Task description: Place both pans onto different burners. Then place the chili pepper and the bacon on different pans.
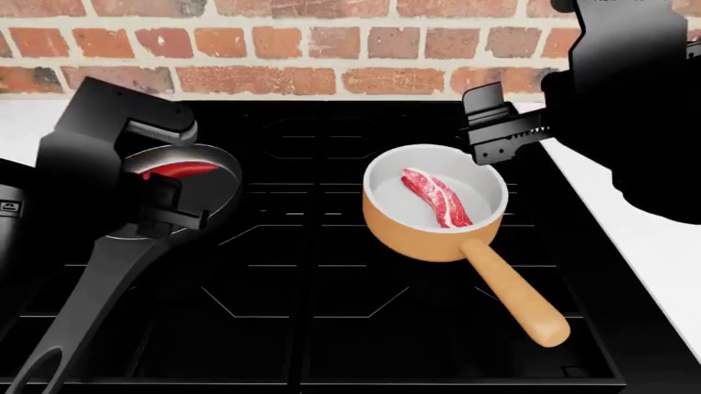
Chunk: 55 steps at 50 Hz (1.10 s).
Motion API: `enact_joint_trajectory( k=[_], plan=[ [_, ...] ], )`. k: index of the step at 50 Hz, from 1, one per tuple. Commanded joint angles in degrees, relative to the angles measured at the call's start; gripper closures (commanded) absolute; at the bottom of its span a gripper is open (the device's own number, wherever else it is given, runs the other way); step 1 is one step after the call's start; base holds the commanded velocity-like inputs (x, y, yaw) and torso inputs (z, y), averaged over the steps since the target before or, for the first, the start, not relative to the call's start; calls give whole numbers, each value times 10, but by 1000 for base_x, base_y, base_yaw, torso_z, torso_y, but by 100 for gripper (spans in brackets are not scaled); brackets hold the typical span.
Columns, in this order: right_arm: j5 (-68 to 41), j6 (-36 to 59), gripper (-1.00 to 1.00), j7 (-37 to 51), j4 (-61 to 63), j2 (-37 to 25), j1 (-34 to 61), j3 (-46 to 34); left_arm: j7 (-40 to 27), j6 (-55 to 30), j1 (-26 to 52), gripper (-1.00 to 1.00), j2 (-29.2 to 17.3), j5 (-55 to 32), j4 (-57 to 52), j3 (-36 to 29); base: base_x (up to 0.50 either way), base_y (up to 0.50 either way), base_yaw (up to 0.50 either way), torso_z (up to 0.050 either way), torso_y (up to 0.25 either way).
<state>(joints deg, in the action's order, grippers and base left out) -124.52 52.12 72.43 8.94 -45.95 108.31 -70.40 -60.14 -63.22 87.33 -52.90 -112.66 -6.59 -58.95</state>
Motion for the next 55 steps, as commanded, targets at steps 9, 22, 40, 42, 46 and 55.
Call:
enact_joint_trajectory(
  k=[9, 22, 40, 42, 46, 55],
  plan=[
    [4, -2, -100, -5, 1, -3, -4, -1, 5, 6, -3, 100, 8, 18, 14, -6, 0, 0, 0, 0, 0],
    [3, -5, -100, -4, 5, -5, -7, -1, 4, 9, -3, -100, 11, 23, 16, -8, 0, 0, 0, 0, 0],
    [-1, -6, -100, -2, 8, -9, -5, -1, -6, 4, 12, -100, 4, 10, 13, -6, 0, 0, 0, 0, 0],
    [-2, -5, -100, -1, 8, -10, -3, -1, -12, 0, 20, -100, 1, 2, 11, -4, 0, 0, 0, 0, 0],
    [-5, -4, -100, 1, 9, -11, 0, 0, -32, -9, 44, -100, -6, -21, 5, 1, 0, 0, 0, 0, 0],
    [-15, 0, -100, 8, 10, -13, 12, 1, -70, -34, 100, -100, -16, -68, -1, 6, 0, 0, 0, 0, 0]
  ],
)
